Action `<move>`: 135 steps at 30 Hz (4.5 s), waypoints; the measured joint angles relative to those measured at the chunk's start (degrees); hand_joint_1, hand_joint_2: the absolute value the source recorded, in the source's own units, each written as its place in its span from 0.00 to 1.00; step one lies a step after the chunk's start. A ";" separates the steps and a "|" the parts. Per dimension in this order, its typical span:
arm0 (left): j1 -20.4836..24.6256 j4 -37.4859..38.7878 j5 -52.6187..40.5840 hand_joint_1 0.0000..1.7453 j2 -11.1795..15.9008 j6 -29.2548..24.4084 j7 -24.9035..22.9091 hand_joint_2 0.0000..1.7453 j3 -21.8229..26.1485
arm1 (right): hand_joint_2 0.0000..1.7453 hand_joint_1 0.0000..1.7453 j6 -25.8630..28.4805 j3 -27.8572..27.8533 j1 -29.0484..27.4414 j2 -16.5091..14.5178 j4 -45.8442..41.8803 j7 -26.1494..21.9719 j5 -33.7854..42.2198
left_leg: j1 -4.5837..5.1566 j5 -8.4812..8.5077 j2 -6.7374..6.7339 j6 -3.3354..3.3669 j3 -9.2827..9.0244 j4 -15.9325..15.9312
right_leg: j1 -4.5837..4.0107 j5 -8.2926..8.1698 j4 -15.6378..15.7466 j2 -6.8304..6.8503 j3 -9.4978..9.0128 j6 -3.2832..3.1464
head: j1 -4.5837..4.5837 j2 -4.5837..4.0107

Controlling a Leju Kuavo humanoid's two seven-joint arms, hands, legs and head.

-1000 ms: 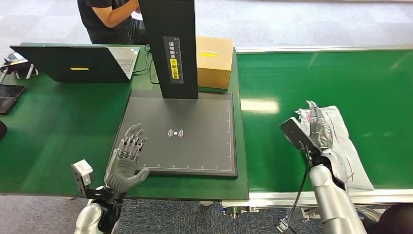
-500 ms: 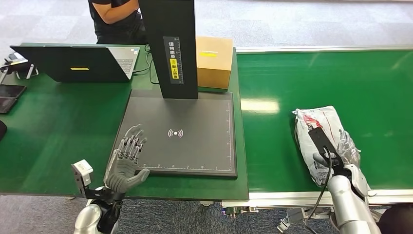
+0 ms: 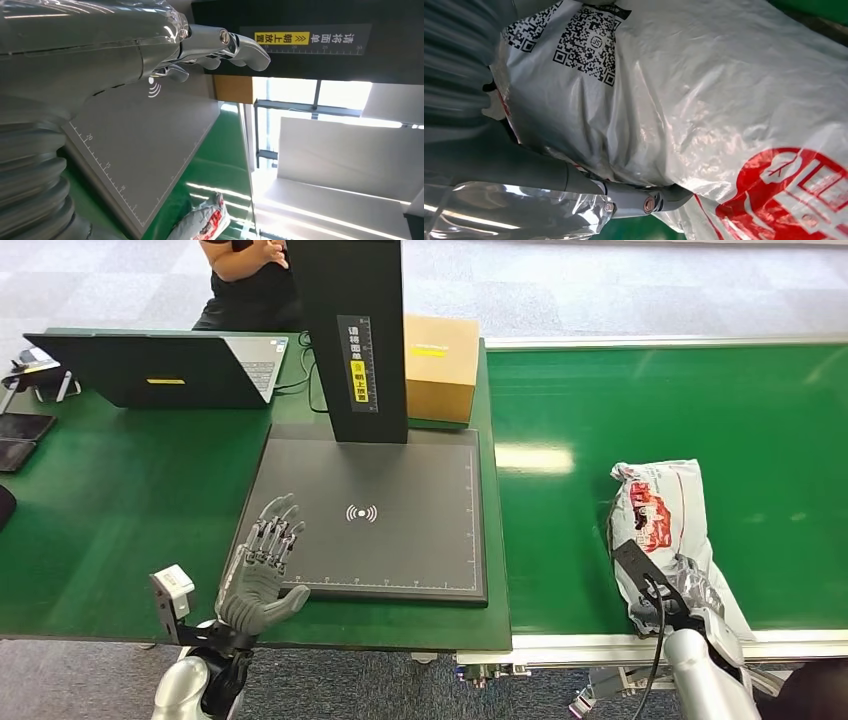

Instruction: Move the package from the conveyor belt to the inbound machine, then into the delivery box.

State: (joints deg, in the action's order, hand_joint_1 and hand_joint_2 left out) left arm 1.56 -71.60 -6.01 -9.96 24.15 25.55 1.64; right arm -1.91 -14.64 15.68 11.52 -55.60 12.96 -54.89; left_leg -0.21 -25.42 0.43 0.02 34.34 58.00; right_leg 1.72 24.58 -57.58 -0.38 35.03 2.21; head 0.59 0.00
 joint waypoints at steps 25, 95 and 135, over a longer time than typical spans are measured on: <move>-1.03 -0.31 0.44 0.00 0.34 0.02 -0.51 1.00 0.09 | 1.00 1.00 -1.20 0.66 -1.29 -1.95 -1.97 -2.48 2.25 | -0.02 -0.09 -0.01 0.11 -0.35 0.00 | -0.03 0.05 0.05 -0.01 -0.40 0.05 | -0.01 0.00; 4.73 3.69 4.54 0.00 2.44 2.26 5.90 1.00 -5.51 | 1.00 0.00 14.83 67.34 36.85 -8.40 18.03 -44.81 -0.04 | 0.00 0.02 -0.02 0.10 -0.02 0.02 | 0.01 0.01 -0.05 -0.05 -0.05 0.09 | -0.01 0.00; 1.96 1.11 2.62 0.00 1.79 2.04 1.32 1.00 -5.31 | 1.00 0.00 2.48 23.28 -11.30 -18.17 -32.97 -51.16 51.43 | 0.00 -0.09 -0.02 0.08 -0.02 -0.02 | 0.01 0.14 -0.04 -0.03 0.00 0.01 | -0.01 0.00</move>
State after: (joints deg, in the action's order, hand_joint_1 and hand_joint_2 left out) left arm 3.52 -70.49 -3.39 -8.17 26.19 26.87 -3.67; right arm 0.57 8.64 4.38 -6.65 -88.57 -38.21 -3.46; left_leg -0.21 -25.52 0.41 0.10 34.32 57.98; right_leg 1.73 24.72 -57.62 -0.41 35.03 2.22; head 0.58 0.00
